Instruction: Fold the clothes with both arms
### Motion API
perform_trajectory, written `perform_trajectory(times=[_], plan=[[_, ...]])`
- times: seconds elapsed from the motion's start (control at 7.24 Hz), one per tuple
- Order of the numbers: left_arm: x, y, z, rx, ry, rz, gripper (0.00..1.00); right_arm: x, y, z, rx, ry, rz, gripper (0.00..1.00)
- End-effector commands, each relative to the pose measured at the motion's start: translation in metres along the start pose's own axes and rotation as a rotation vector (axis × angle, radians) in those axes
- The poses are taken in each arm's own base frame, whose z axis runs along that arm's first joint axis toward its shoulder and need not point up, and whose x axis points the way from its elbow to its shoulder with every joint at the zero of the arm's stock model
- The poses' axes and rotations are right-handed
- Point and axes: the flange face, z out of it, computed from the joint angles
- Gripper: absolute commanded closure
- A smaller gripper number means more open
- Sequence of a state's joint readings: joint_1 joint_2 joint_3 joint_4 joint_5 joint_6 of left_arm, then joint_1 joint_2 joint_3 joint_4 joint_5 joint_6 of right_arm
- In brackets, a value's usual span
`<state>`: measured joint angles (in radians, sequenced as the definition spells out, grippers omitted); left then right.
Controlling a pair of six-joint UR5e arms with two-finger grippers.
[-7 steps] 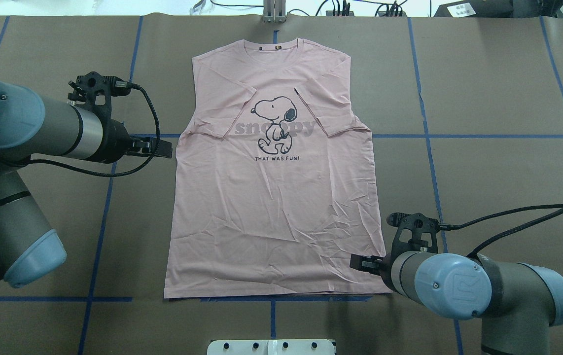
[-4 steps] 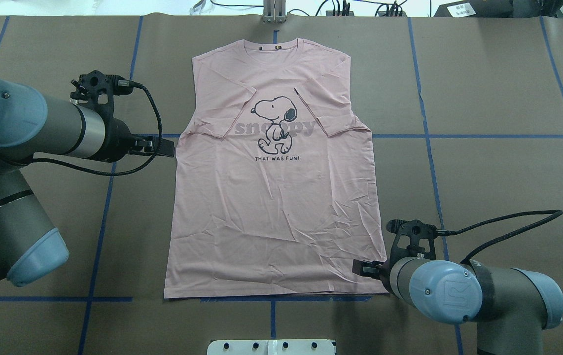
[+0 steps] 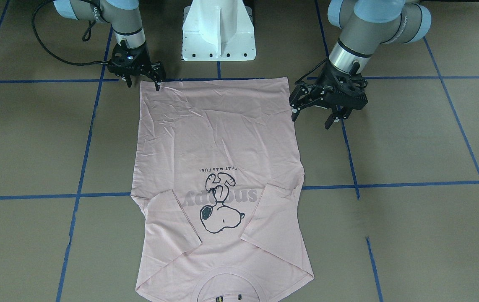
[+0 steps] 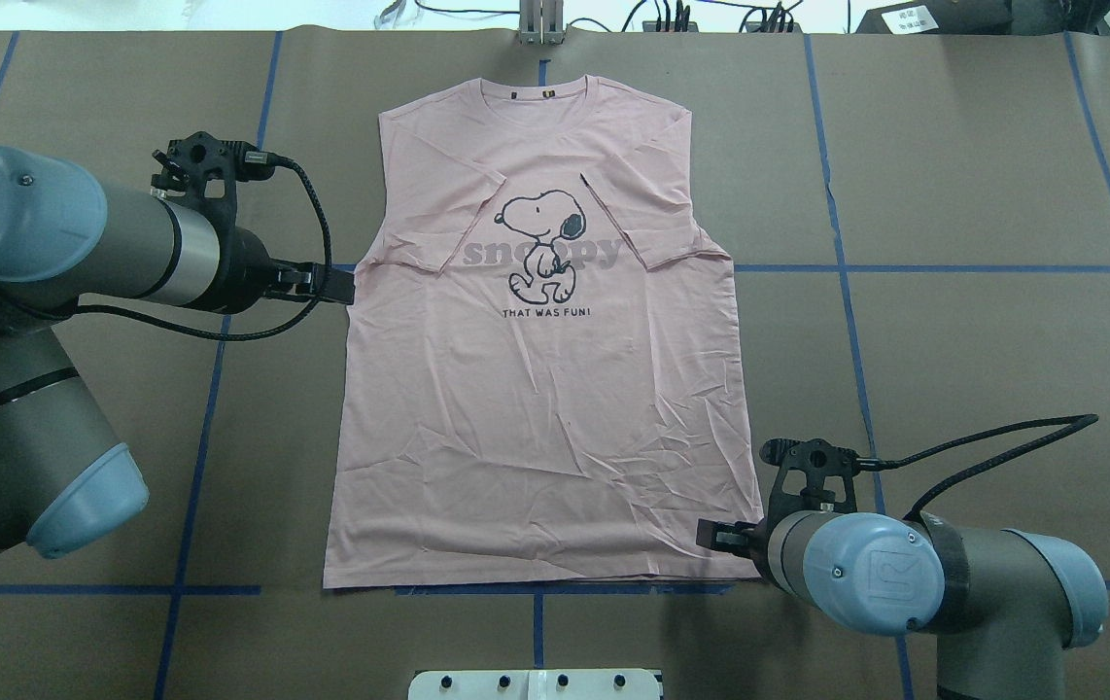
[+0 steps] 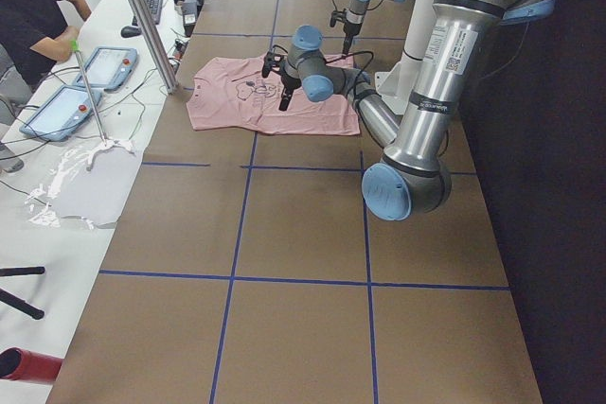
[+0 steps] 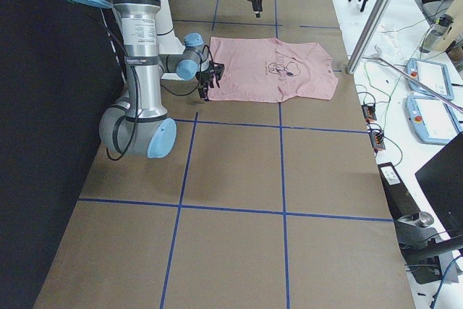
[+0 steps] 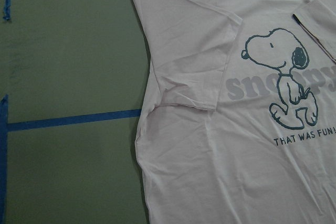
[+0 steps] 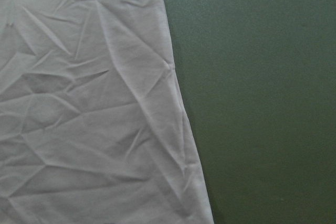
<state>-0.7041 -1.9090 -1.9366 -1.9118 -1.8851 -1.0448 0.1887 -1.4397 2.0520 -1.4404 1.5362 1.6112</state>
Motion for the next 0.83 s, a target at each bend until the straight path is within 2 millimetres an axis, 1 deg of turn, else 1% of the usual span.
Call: perform_trajectory(times=[0.0, 0.14, 0.28, 0.69], plan=[[0.0015, -0.0014, -0.0013, 0.002, 0.002, 0.0, 0.0, -0.0007, 0.0026, 0.0007, -0.025, 0.001, 0.001, 0.01], [0.0019, -0.0014, -0.002, 0.003, 0.003, 0.001, 0.0, -0.0006, 0.002, 0.0006, -0.026, 0.001, 0.004, 0.15], [0.002, -0.0014, -0.002, 0.003, 0.003, 0.001, 0.0, 0.001, 0.0021, 0.0013, -0.027, 0.004, 0.004, 0.25], [0.0046, -0.0034, -0.0035, 0.007, 0.008, 0.002, 0.0, 0.0025, 0.0032, 0.0039, -0.038, 0.011, 0.002, 0.21]])
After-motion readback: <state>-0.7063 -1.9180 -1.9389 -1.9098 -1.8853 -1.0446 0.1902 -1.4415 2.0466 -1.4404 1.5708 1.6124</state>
